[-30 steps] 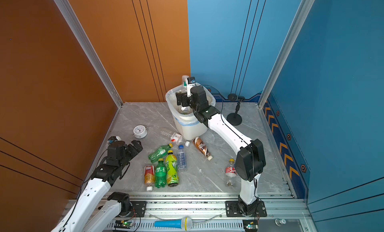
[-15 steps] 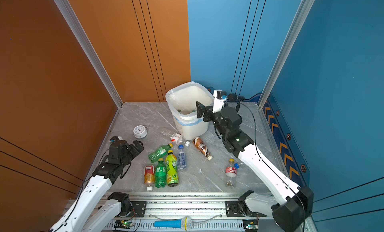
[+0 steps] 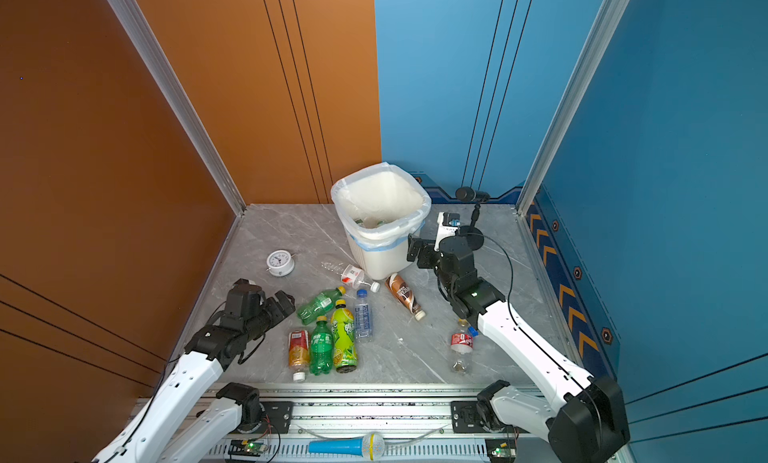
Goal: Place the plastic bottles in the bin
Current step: 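Grasp the red plastic-wrapped cup with the left gripper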
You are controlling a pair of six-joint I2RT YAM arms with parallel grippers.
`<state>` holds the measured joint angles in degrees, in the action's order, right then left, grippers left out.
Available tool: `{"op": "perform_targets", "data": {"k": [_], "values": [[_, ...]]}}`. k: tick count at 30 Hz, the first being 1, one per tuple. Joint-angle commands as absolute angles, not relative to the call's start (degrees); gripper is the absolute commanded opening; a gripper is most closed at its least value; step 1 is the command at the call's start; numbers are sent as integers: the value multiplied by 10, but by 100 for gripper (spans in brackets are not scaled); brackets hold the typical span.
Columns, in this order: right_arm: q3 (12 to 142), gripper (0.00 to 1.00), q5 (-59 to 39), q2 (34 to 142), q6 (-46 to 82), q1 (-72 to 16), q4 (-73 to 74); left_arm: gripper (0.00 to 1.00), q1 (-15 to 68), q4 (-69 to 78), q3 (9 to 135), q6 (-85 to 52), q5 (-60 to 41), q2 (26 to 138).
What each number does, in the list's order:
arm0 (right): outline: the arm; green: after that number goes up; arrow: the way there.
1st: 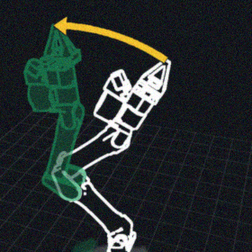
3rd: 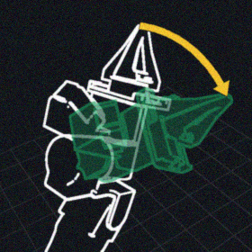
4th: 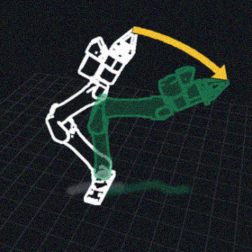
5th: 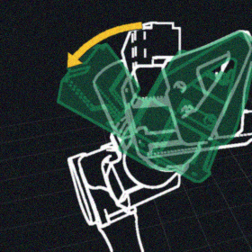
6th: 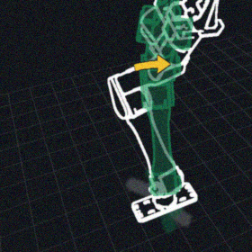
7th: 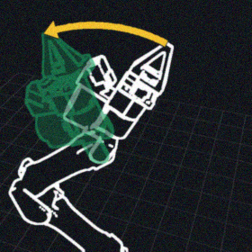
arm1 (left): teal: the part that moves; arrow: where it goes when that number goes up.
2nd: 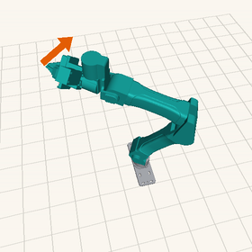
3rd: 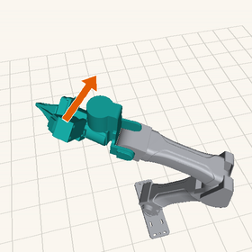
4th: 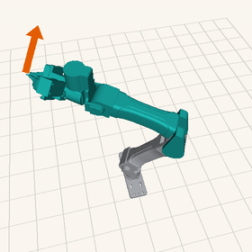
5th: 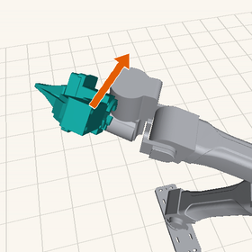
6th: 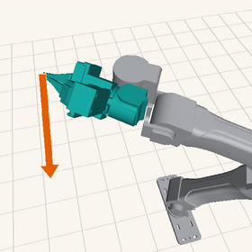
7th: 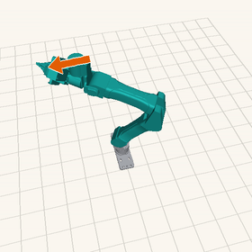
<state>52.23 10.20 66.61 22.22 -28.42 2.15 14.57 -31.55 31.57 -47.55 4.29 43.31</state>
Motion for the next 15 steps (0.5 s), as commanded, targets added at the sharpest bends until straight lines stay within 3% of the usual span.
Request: {"op": "perform_targets", "data": {"k": [1, 6, 15], "values": [[546, 100, 85, 688, 236, -281, 32, 96, 193, -423, 329, -503, 55, 414], [547, 100, 78, 703, 240, -280, 37, 95, 264, -444, 311, -540, 76, 407], [543, 100, 76, 703, 241, -279, 35, 94, 308, -442, 314, -544, 77, 467]]}}
